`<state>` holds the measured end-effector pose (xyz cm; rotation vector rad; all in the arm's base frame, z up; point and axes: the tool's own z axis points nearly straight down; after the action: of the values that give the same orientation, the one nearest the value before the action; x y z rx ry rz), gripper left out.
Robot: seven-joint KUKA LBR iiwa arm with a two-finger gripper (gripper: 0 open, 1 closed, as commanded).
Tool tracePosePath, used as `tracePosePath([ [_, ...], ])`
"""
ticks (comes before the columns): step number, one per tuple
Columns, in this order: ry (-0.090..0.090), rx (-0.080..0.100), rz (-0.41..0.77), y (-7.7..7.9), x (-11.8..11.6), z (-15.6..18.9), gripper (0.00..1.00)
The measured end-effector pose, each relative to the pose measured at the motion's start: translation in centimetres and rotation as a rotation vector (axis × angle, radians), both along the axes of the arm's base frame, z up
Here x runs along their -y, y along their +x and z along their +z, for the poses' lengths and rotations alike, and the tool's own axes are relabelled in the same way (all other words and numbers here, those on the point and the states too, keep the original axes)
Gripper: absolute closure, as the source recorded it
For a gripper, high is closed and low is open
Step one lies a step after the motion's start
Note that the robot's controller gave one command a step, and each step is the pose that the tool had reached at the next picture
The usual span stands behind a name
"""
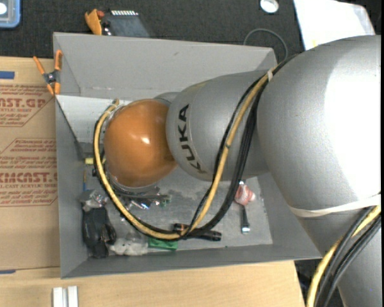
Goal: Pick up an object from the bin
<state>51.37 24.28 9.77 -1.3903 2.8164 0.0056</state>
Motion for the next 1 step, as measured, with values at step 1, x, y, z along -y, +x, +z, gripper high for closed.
tracePosePath([
  [1,0.003,0.015,0.268,-0.93,-0.08,-1.74,0.00],
])
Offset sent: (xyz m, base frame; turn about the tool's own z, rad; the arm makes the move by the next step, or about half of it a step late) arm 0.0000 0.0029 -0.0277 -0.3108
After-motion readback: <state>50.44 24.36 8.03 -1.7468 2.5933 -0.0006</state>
